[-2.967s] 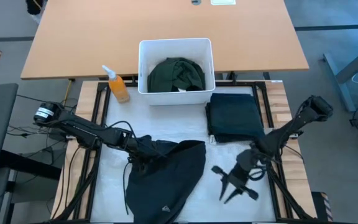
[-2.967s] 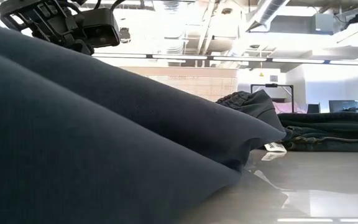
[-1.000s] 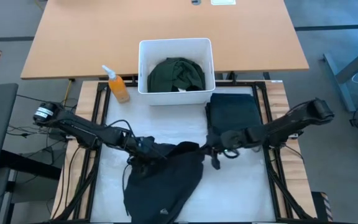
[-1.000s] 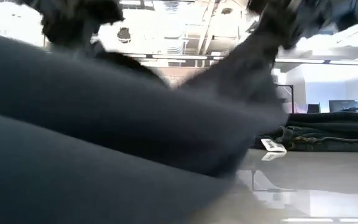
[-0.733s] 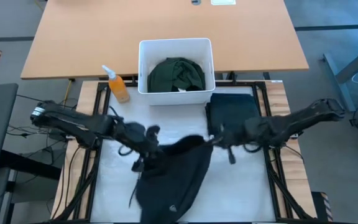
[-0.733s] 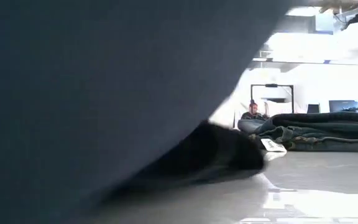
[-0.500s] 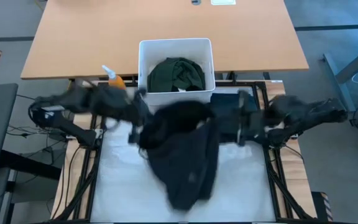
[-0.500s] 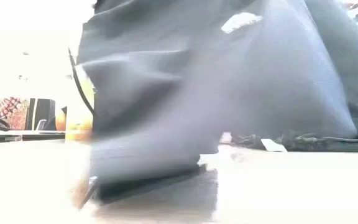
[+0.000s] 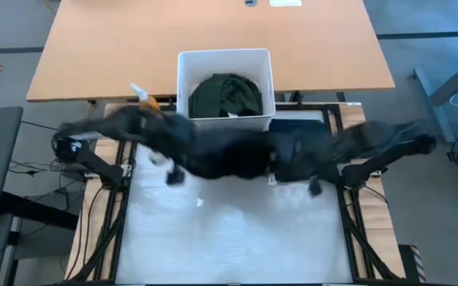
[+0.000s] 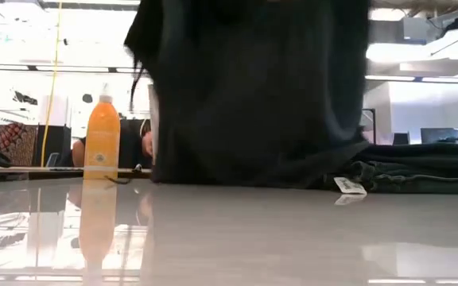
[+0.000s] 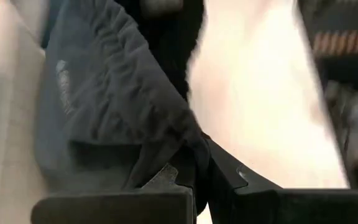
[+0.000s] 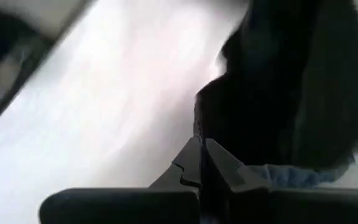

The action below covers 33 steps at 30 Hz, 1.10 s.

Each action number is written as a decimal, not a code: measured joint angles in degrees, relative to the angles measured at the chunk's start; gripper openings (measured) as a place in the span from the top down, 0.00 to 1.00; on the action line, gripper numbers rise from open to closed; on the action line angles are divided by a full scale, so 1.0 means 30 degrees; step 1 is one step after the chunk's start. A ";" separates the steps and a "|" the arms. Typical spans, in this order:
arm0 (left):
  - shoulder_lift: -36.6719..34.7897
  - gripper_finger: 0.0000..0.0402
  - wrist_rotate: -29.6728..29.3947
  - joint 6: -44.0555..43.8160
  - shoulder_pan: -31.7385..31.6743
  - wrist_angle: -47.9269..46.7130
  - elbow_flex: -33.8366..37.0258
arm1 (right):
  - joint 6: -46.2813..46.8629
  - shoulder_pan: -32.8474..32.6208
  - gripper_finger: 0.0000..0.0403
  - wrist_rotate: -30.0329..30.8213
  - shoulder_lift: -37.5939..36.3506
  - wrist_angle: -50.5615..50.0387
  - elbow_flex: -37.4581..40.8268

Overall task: Fold laundry
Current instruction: Fold the black shorts from the white laundry organizer

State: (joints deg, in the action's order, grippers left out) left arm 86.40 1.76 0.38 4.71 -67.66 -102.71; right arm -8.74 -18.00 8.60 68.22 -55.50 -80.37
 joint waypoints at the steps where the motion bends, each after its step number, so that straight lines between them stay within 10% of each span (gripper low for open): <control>1: 0.0059 1.00 -0.0031 -0.0152 0.0595 0.1132 0.1979 | 0.1217 -0.0579 0.94 -0.0225 0.0364 -0.0002 0.1279; 7: 0.0062 1.00 -0.0212 -0.3672 0.3394 1.1507 1.2866 | 0.6027 -0.4101 0.94 -0.1491 0.1448 0.9049 0.9823; 13: 0.0032 1.00 -0.1993 -0.8865 0.5517 1.9330 1.9006 | 0.8754 -0.5443 0.94 -0.1374 0.4225 1.7980 1.4106; 33: -0.0069 1.00 -0.4893 -0.6942 0.5806 1.6640 1.9779 | 0.9771 -0.4307 0.88 -0.2551 0.6838 1.7271 1.2745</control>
State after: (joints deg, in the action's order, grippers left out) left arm 86.19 -12.92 -20.44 22.13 -17.74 -43.38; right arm 20.57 -30.92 0.94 88.73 -3.69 -42.13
